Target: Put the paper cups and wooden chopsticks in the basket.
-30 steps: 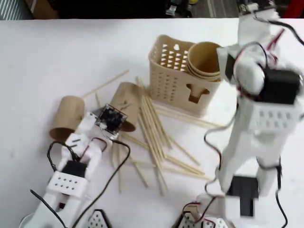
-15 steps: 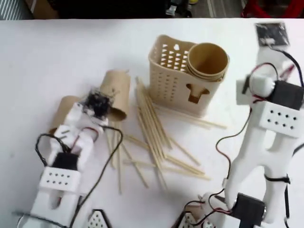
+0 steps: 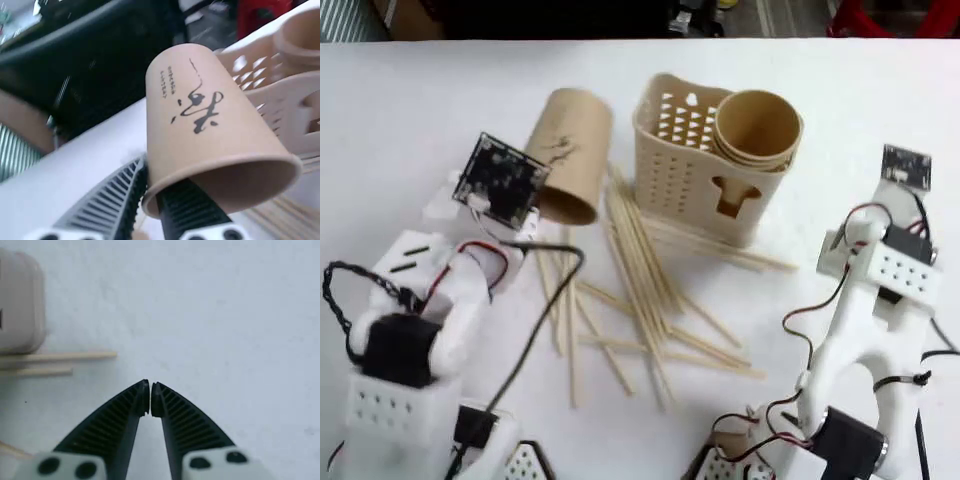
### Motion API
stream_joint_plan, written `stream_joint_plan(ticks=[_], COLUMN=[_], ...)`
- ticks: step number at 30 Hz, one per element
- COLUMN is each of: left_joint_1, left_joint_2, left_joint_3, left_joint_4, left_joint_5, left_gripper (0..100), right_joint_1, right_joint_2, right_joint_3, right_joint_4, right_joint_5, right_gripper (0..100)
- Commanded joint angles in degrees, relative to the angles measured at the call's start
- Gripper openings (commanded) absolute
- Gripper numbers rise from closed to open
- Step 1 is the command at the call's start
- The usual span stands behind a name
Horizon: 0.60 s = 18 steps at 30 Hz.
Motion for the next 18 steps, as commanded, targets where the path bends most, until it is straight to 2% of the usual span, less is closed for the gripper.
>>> stream_joint_plan(ticks=[1, 10, 18], left_joint_1=[7.9, 17.5, 20.2], left_joint_2=[-0.8, 17.5, 36.5], left_joint_3=[-8.9, -19.8, -36.0], left_joint_4=[2.1, 2.5, 3.4], left_joint_5=[0.6, 0.5, 0.2], left_gripper=[2, 2, 2], right_joint_1=[1.0, 0.9, 0.7], right_joint_2=[-2.2, -2.2, -2.2], right_joint_3=[3.2, 9.1, 10.1], right_joint_4=[-5.8, -11.6, -12.4], right_joint_5=[-1.8, -4.4, -4.4], right_gripper=[2.5, 2.5, 2.5])
